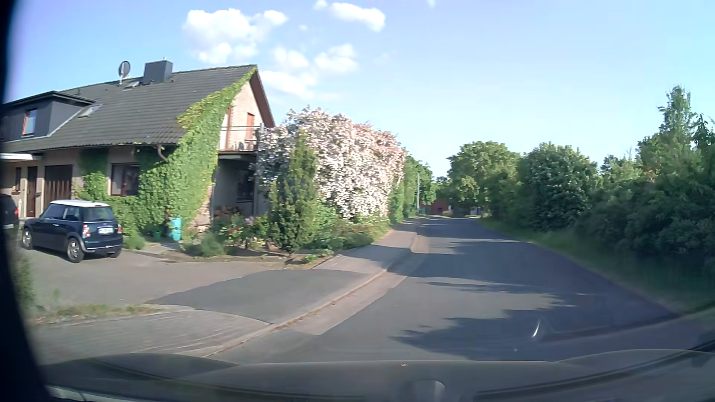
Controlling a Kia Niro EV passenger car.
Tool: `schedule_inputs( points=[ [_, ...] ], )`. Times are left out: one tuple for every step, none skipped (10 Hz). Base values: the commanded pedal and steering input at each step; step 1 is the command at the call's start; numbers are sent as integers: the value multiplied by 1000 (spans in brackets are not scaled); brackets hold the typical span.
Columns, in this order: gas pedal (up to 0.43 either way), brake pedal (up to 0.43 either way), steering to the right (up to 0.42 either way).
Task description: Follow the waypoints while adhering to traffic rules and regulations
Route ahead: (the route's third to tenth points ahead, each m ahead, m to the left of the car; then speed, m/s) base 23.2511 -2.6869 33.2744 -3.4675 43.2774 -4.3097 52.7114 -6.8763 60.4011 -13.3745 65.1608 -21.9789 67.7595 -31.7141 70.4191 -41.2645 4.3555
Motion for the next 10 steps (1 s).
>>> schedule_inputs(
  points=[
    [197, 6, 397],
    [228, 6, 320],
    [228, 6, 247],
    [228, 12, 200],
    [240, 6, 147],
    [240, 6, 107],
    [248, 6, 72],
    [248, 6, 50],
    [248, 6, 28],
    [248, 6, 14]
  ],
)
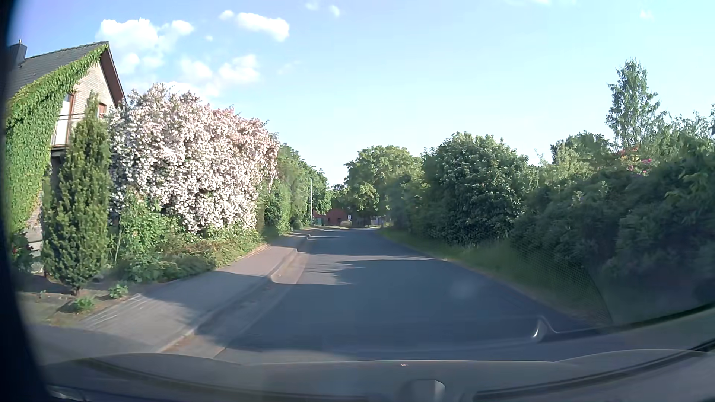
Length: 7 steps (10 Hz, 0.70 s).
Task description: Follow the waypoints while adhering to traffic rules and regulations
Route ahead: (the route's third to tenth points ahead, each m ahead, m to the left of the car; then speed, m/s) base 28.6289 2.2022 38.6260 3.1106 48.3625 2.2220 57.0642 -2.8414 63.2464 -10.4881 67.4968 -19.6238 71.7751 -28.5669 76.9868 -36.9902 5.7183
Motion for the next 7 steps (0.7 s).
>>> schedule_inputs(
  points=[
    [248, 6, 6],
    [248, 6, 0],
    [228, 6, -5],
    [228, 6, -9],
    [220, 6, -15],
    [209, 6, -20],
    [209, 6, -20]
  ],
)
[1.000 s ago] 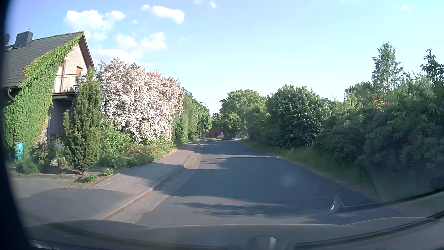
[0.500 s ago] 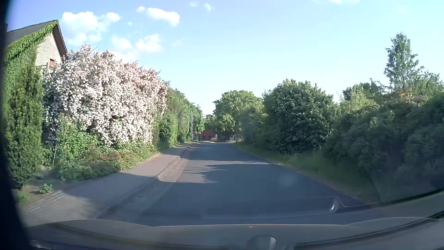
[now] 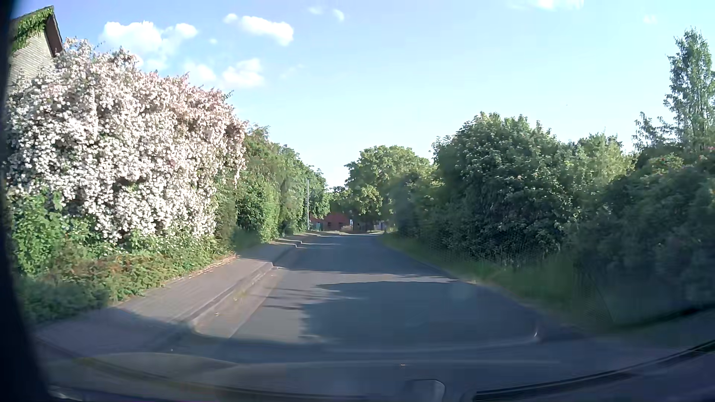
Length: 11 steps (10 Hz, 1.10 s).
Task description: Follow the waypoints while adhering to traffic rules and regulations
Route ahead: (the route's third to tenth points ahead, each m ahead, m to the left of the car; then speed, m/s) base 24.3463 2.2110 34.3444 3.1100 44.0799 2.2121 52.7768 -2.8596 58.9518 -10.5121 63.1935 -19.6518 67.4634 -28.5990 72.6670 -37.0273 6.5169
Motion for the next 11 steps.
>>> schedule_inputs(
  points=[
    [197, 6, -19],
    [197, 12, -20],
    [189, 6, -20],
    [189, 6, -20],
    [177, 12, -19],
    [177, 6, -19],
    [169, 6, -20],
    [150, 12, -21],
    [79, 6, -24],
    [59, 6, -27],
    [0, 6, -29]
  ],
)
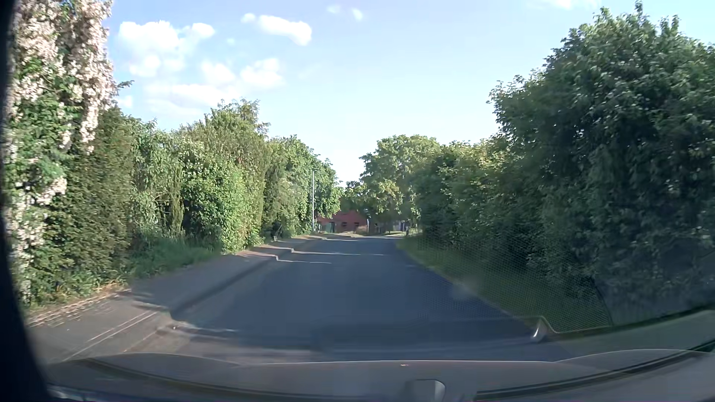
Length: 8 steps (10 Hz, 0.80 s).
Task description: Follow the waypoints while adhering to traffic rules and regulations
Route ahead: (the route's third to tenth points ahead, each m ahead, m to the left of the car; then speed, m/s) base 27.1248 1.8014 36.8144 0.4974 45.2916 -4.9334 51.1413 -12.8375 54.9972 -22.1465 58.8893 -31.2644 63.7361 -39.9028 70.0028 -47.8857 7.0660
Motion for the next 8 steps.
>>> schedule_inputs(
  points=[
    [0, 6, -29],
    [0, 12, -29],
    [0, 6, -29],
    [0, 6, -29],
    [0, 6, -29],
    [0, 6, -29],
    [67, 6, -26],
    [98, 6, -25]
  ],
)
